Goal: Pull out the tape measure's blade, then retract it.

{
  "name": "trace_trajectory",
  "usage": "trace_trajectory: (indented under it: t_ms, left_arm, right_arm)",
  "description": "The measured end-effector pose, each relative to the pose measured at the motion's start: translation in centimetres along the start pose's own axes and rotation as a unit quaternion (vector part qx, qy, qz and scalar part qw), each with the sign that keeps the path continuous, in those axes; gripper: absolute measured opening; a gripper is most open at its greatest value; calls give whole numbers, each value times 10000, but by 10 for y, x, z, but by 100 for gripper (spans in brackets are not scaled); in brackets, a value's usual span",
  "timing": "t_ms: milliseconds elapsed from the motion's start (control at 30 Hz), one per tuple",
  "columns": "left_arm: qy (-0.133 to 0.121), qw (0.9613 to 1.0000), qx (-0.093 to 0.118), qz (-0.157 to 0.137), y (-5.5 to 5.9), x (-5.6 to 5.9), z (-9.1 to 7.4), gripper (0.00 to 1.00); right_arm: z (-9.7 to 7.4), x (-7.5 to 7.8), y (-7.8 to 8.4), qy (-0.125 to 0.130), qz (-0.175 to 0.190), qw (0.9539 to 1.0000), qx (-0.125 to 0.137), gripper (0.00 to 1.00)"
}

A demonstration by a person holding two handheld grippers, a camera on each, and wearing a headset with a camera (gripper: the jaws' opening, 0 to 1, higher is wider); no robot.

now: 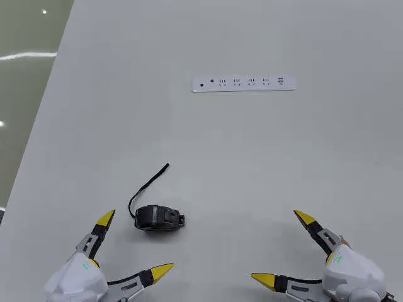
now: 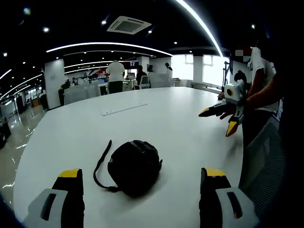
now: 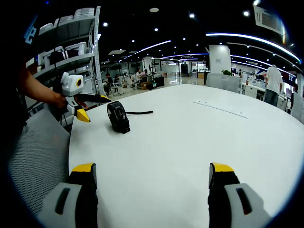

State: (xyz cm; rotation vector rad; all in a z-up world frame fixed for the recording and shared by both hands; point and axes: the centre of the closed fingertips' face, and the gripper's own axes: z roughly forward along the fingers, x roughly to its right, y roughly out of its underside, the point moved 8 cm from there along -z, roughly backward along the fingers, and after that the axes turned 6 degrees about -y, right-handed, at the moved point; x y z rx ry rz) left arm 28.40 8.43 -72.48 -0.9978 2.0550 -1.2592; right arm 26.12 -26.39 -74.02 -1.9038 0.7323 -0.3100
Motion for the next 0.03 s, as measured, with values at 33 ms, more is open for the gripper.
trace_trajectory:
  t_ms: [33]
  left_arm:
    - [-2,10000,-8,-9,1,0,0,100]
  right_arm:
    - [0,0,0,3,-2,10000,0,100]
